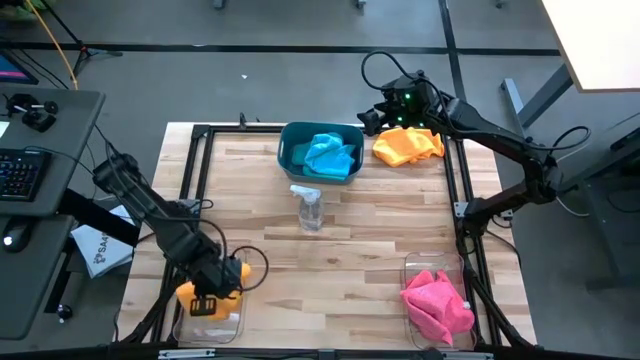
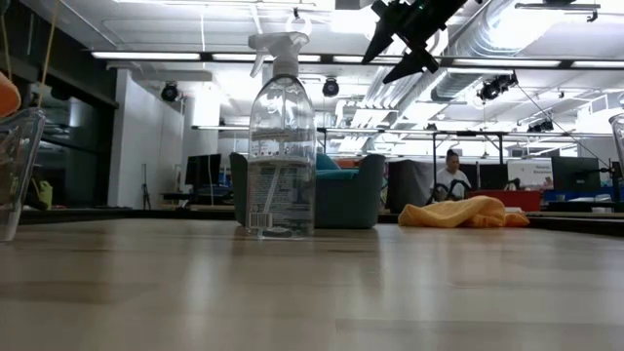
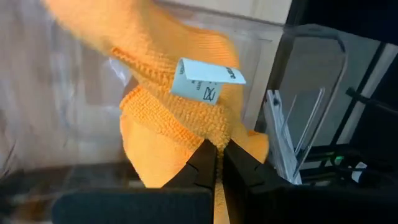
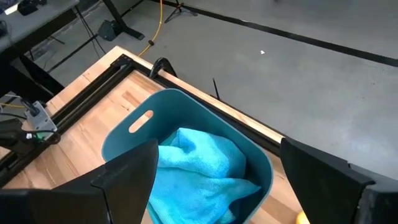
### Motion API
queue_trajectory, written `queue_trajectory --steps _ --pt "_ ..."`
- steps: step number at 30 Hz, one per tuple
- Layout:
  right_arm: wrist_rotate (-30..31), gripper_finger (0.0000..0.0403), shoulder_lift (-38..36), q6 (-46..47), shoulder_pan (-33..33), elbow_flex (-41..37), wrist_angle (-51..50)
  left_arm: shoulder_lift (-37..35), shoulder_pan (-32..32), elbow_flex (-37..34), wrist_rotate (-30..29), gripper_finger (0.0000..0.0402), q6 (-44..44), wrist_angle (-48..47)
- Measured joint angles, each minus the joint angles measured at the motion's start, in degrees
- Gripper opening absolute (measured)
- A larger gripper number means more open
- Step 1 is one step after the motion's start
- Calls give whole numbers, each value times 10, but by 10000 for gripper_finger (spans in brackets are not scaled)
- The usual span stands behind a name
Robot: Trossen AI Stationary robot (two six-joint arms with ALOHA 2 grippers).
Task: Sort microfiber towel by color & place in baskets
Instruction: Put the left orange microfiber towel into the left transparent bin
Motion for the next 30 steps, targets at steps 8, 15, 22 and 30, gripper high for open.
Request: queue_trajectory --steps 8,15,22,30 --pt "0 332 0 -14 0 0 -9 46 11 -4 5 0 41 53" --pt "0 332 0 -37 0 0 -10 32 3 -83 77 0 -13 56" --pt "6 332 0 -40 0 0 -10 20 22 -112 65 0 11 124" --pt "10 332 0 -39 0 0 -10 20 54 -111 53 34 63 122"
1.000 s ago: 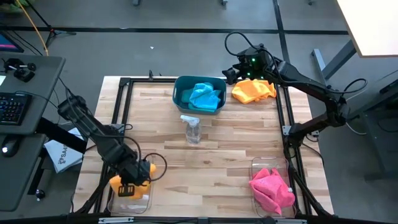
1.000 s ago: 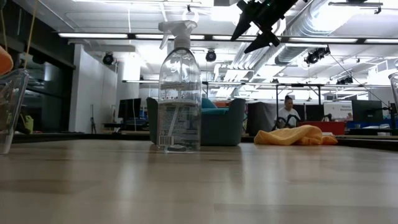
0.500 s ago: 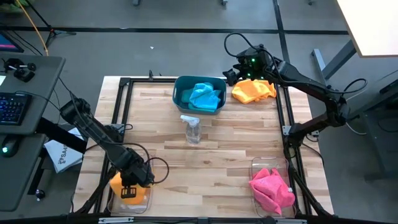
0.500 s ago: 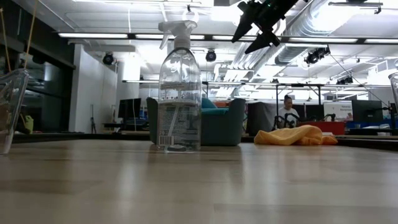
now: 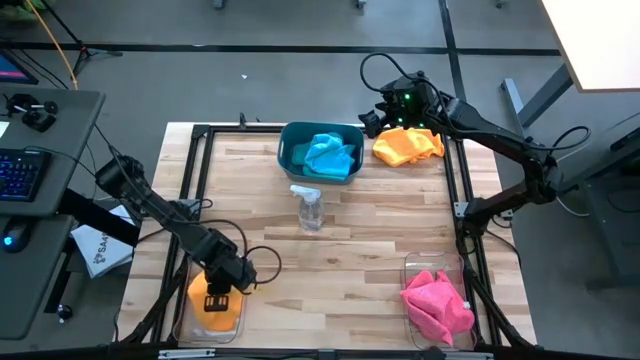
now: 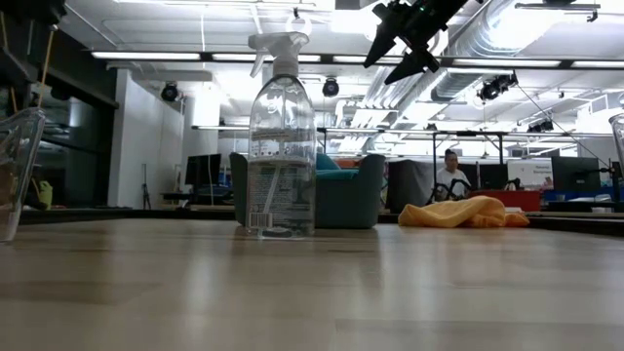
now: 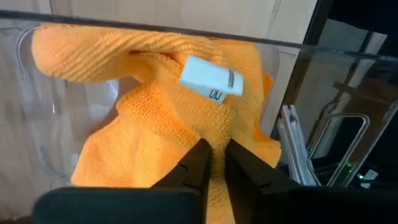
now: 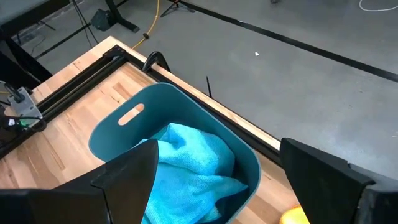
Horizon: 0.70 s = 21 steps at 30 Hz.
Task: Sort microfiber towel by color & place in baskets
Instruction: Put the left orange microfiber towel into the left transparent bin, then put the orange microfiber towel into the left transparent bin
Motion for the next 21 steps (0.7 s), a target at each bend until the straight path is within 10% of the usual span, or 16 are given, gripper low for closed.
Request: queue_trajectory --steps 14,21 --pt "6 332 0 -19 -4 0 -9 -149 108 12 110 152 -52 -12" --pt "6 332 15 -15 -55 -3 -137 -223 272 75 -50 157 -16 1"
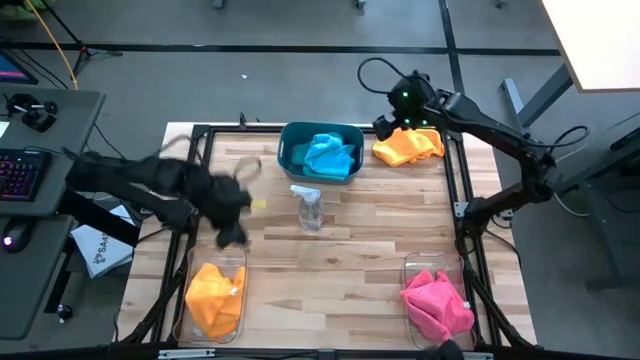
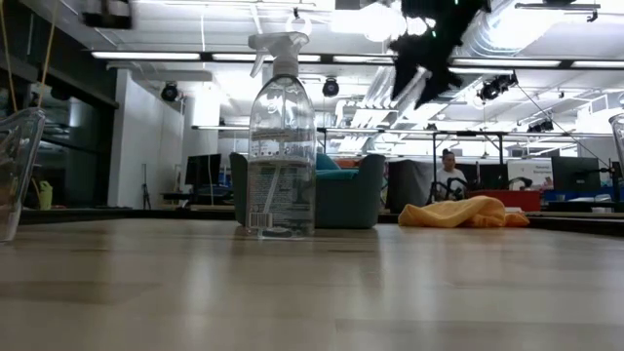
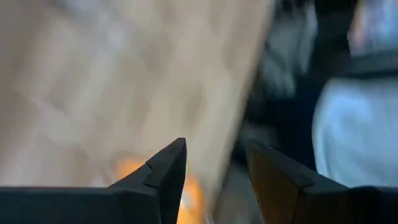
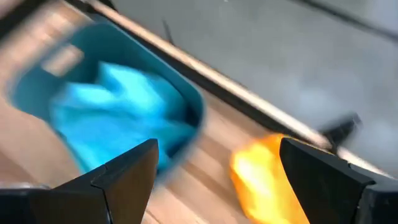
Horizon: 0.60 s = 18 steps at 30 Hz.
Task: Sort microfiber towel by color & place in baskets
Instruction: Put the orange microfiber towel into the left transparent bin
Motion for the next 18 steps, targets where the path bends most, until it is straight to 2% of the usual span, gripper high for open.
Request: queue_trajectory --steps 3,6,10,14,18 --pt "-2 332 6 8 -30 -31 -9 -2 84 19 -63 157 49 27" --pt "-8 332 7 55 -60 -90 -7 2 169 21 -84 157 126 64" --pt "-50 332 7 139 -86 -178 -3 24 273 20 -105 157 254 94" --pt "-84 332 7 200 -80 -222 47 46 364 20 -101 157 349 118" --pt "-42 332 18 238 -53 -213 69 51 442 -13 -47 157 392 184"
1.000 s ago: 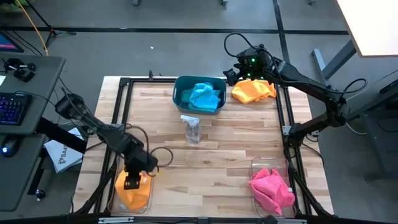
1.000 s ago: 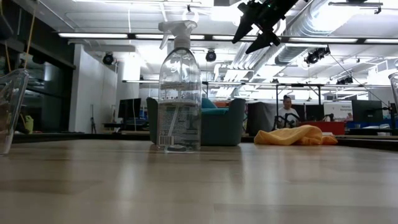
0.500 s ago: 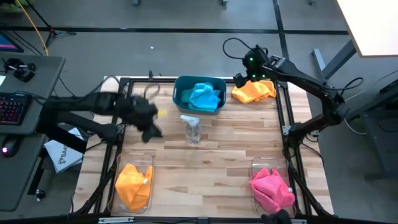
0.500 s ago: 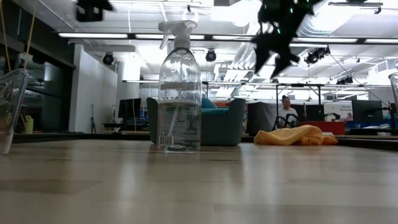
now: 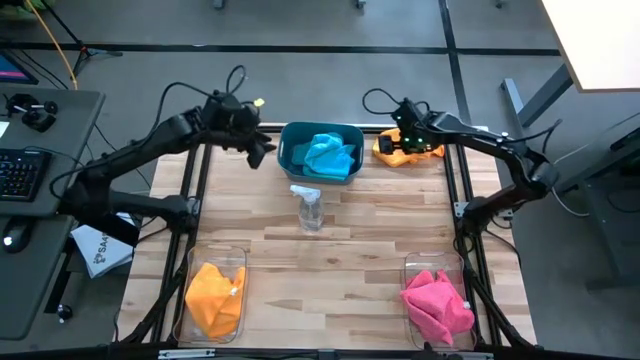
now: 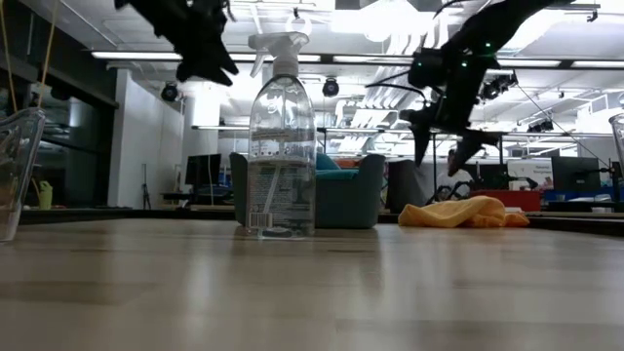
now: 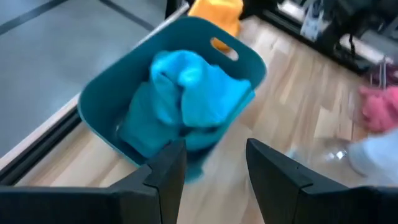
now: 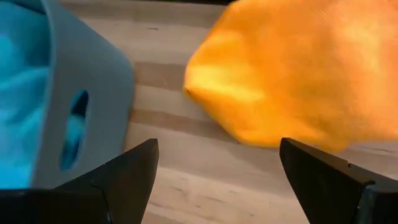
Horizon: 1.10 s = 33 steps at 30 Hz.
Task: Sort microfiber towel by color & place in baskets
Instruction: Put the orange microfiber towel into the left transparent bin
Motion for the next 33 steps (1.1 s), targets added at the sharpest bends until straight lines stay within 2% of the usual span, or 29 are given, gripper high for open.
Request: queue_trajectory --steps 6,10,13,17,25,33 --pt "38 332 82 16 36 48 -13 -5 89 -84 121 157 -17 125" --pt "68 332 154 40 43 72 -15 -5 112 -114 169 157 -22 152" --pt "113 332 191 62 42 101 -27 -6 115 -115 174 157 -11 151" --pt "117 332 228 64 40 150 -35 -12 115 -115 180 157 7 165" --pt "145 332 259 17 40 218 -149 -45 115 -115 180 157 7 223" --pt "99 315 280 13 39 214 -168 -64 115 -114 178 157 -22 336"
